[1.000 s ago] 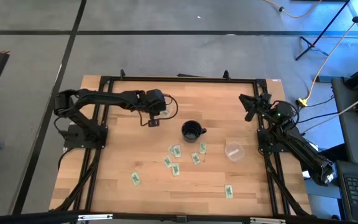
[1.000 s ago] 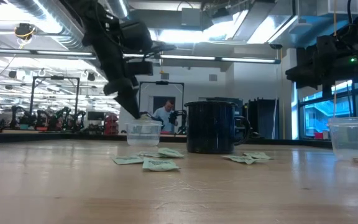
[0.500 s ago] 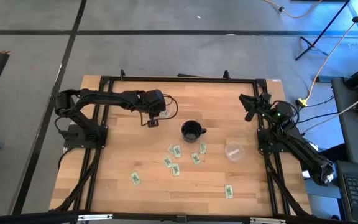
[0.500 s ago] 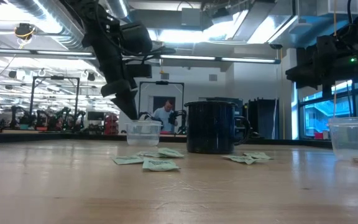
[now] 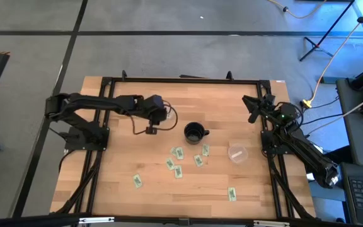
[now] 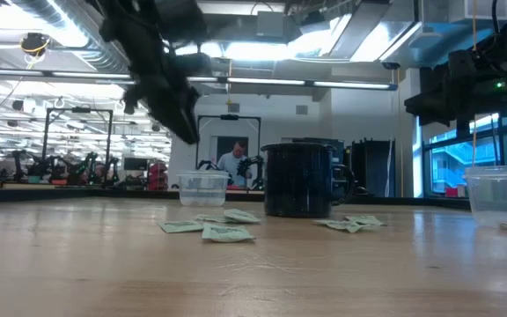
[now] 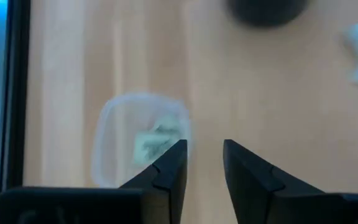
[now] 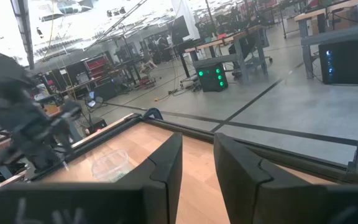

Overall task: Pick and place items into bin
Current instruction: Put the green stevia packet into the top transparent bin

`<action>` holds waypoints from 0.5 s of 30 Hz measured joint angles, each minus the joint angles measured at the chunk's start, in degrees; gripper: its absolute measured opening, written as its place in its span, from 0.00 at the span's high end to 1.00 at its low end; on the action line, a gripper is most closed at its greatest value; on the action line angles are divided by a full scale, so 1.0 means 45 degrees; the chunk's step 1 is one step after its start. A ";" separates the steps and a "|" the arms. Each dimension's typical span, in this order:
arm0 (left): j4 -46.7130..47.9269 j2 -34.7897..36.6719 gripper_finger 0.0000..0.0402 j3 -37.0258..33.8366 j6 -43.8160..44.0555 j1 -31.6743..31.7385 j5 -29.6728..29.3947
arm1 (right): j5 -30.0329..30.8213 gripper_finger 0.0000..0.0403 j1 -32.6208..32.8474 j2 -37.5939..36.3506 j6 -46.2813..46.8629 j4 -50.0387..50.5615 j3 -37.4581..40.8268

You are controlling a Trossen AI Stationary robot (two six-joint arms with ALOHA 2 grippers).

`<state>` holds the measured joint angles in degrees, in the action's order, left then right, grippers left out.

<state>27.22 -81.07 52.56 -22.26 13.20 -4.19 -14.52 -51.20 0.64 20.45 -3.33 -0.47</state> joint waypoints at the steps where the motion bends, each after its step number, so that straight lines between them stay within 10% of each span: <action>1: 0.0030 0.0216 0.73 0.0000 0.0004 -0.0212 0.0141 | 0.0000 0.76 0.0000 -0.0004 -0.0004 0.0000 0.0000; 10: 0.2574 0.1374 0.67 0.0000 0.0712 -0.2511 0.3775 | -0.0004 0.76 0.0000 0.0000 -0.0015 0.0000 -0.0001; 15: 0.3692 0.1383 0.69 -0.0251 0.2722 -0.4117 0.3673 | 0.0000 0.76 0.0000 0.0000 0.0001 0.0000 0.0000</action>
<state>43.84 -74.85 51.43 -10.01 -5.32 12.34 -14.52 -51.20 0.64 20.45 -3.33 -0.47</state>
